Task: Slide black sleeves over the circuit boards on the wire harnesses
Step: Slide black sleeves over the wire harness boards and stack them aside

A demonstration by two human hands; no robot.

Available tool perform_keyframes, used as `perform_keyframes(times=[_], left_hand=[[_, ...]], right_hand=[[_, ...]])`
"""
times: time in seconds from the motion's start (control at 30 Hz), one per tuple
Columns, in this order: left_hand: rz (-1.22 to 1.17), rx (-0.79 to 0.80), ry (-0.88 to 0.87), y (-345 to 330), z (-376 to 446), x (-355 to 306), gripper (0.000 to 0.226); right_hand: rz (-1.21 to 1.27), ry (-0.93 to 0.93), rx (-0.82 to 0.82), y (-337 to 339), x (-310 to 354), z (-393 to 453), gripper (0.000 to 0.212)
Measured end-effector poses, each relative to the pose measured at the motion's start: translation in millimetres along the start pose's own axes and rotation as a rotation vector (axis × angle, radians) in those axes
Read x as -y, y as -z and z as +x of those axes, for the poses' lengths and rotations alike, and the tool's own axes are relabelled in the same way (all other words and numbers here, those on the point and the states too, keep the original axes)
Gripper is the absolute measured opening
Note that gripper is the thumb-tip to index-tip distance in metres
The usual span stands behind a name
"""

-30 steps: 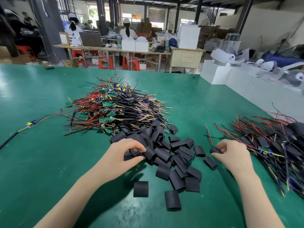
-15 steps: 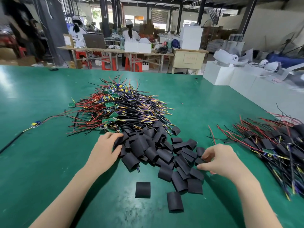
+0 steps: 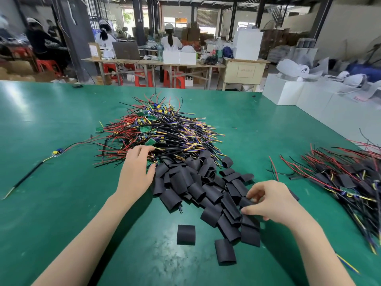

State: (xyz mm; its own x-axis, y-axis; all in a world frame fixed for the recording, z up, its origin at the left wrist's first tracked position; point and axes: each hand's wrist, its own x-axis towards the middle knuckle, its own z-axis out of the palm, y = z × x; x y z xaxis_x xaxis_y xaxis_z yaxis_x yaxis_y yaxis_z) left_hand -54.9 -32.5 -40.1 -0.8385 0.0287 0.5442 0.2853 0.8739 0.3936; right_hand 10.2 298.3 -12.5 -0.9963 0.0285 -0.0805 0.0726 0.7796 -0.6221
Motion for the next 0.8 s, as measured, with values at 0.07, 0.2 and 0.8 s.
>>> perform_keyframes(times=[0.07, 0.2, 0.8], left_hand=[[0.106, -0.001, -0.093, 2, 14, -2, 0.042], [0.315, 0.119, -0.185, 1, 39, -2, 0.038], [-0.035, 0.304, -0.03, 11, 46, 23, 0.021]], right_hand=[[0.007, 0.004, -0.048, 4, 0, 0, 0.028], [-0.062, 0.069, -0.155, 6, 1, 2, 0.027], [0.029, 0.344, -0.251, -11, 20, -5, 0.029]])
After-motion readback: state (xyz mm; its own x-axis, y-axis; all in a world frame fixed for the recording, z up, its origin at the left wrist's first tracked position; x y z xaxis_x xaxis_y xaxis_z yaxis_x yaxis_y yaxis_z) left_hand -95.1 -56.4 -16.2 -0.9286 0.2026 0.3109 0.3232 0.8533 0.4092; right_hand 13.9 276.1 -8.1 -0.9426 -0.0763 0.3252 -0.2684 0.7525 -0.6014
